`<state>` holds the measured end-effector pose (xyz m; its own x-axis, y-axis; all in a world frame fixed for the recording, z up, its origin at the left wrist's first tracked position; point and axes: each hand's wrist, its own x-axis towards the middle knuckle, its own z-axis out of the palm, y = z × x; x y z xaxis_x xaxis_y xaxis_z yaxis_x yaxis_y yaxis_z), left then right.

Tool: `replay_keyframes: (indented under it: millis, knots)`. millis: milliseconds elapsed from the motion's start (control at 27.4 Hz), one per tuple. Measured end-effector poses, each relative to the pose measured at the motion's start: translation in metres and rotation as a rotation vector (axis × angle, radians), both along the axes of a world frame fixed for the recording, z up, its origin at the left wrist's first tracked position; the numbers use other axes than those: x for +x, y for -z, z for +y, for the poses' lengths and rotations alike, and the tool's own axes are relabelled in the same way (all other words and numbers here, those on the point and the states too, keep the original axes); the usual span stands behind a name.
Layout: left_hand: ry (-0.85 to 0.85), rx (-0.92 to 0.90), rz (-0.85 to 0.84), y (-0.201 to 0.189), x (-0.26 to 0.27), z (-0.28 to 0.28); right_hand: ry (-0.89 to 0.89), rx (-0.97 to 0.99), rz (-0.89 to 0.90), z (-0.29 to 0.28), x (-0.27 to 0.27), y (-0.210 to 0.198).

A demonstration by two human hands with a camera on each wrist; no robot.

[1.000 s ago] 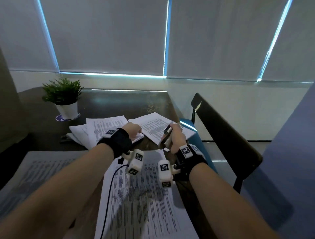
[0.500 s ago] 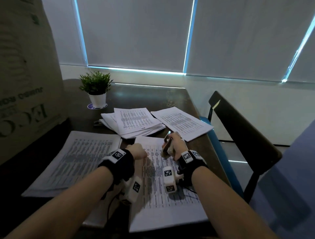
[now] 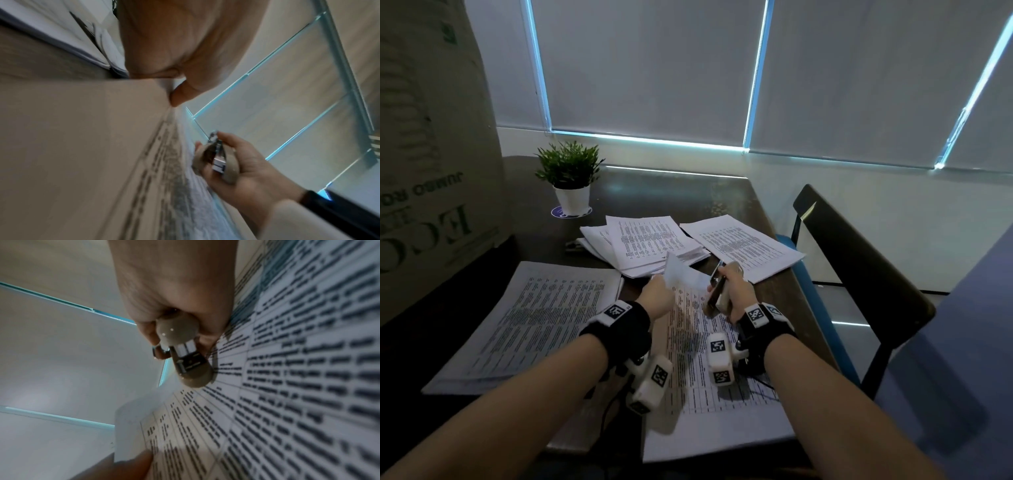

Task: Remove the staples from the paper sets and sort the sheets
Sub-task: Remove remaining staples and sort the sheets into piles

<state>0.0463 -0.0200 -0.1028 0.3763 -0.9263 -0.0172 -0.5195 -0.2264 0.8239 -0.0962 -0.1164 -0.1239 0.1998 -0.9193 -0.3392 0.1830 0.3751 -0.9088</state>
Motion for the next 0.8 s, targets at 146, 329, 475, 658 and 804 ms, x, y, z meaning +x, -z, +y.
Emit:
replay_keyframes:
  millis: [146, 329, 475, 658, 804]
  knots:
    - [-0.096, -0.29, 0.239, -0.032, 0.0, 0.01, 0.047, -0.231, 0.107, 0.0, -0.033, -0.045]
    - [-0.114, -0.781, 0.136, -0.12, -0.015, 0.002, 0.029, -0.565, -0.17, 0.013, -0.056, -0.149]
    - [-0.122, -0.916, 0.091, -0.133, -0.031, 0.002, 0.127, -0.753, -0.14, 0.033, -0.053, -0.166]
    - [-0.09, -0.721, -0.114, -0.093, -0.041, 0.001, 0.25, -0.722, 0.147, 0.035, -0.058, -0.119]
    - [-0.083, -0.76, -0.339, -0.134, -0.05, -0.002, 0.649, -1.11, 0.147, 0.034, -0.068, -0.183]
